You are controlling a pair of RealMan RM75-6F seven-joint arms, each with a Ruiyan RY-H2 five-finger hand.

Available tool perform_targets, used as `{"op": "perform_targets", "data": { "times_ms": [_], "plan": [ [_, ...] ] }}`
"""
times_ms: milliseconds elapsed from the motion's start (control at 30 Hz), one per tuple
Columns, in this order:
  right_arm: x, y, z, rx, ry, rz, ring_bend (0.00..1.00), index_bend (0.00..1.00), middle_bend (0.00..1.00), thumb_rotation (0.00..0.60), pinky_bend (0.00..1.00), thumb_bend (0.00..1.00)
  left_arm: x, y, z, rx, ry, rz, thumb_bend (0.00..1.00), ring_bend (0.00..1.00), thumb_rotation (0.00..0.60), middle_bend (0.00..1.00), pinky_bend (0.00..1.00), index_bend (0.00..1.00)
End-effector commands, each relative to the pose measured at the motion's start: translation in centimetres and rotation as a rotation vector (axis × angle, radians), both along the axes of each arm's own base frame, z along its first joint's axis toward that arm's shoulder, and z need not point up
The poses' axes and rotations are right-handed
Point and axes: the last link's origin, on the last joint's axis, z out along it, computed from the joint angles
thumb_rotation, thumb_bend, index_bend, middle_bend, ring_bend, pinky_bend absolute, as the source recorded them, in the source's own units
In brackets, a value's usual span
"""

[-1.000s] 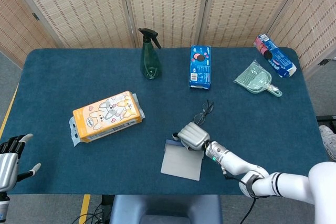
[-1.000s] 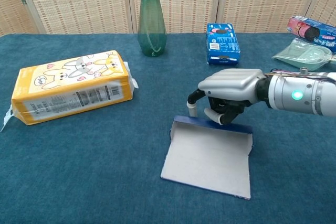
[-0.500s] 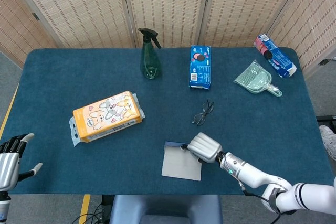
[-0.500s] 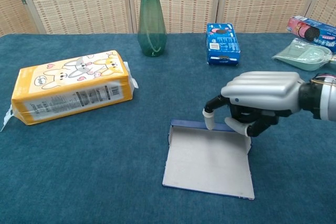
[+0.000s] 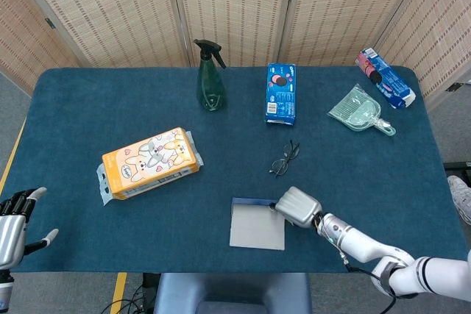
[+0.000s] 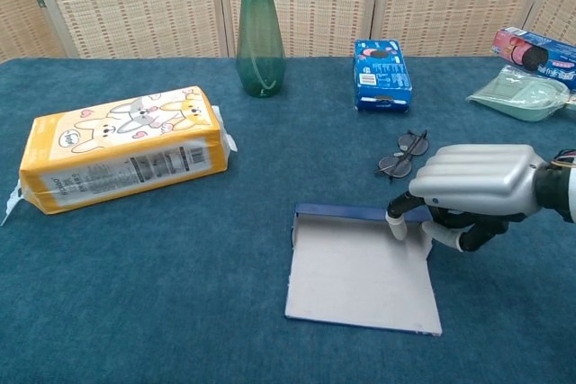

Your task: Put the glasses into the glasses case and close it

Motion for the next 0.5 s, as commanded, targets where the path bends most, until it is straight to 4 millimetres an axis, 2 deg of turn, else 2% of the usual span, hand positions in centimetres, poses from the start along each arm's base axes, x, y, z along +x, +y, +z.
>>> {"op": "perform_targets", "data": {
  "times_ms": [33, 300, 500],
  "plan": [
    [-0.1, -1.1, -0.5, -0.039, 0.013, -0.019, 1.00, 0.35, 1.00, 0.600, 0.97, 0.69, 0.0, 0.0, -0.1, -0.001, -0.001, 0.000, 0.19, 0.20, 0.600, 0.24, 0.28, 0.21],
    [1.6, -4.7, -1.8, -0.111, 0.001, -0.049, 1.00, 0.34, 1.00, 0.600, 0.97, 0.69, 0.0, 0.1, -0.1, -0.002, 0.000, 0.000, 0.19, 0.20, 0.600, 0.24, 0.28, 0.21],
    [3.2, -5.8, -2.5, -0.118, -0.049, -0.068, 1.00, 0.34, 1.00, 0.600, 0.97, 0.68, -0.3, 0.0, 0.0, 0.001, 0.001, 0.009, 0.19, 0.20, 0.600, 0.24, 0.28, 0.21]
  ]
}}
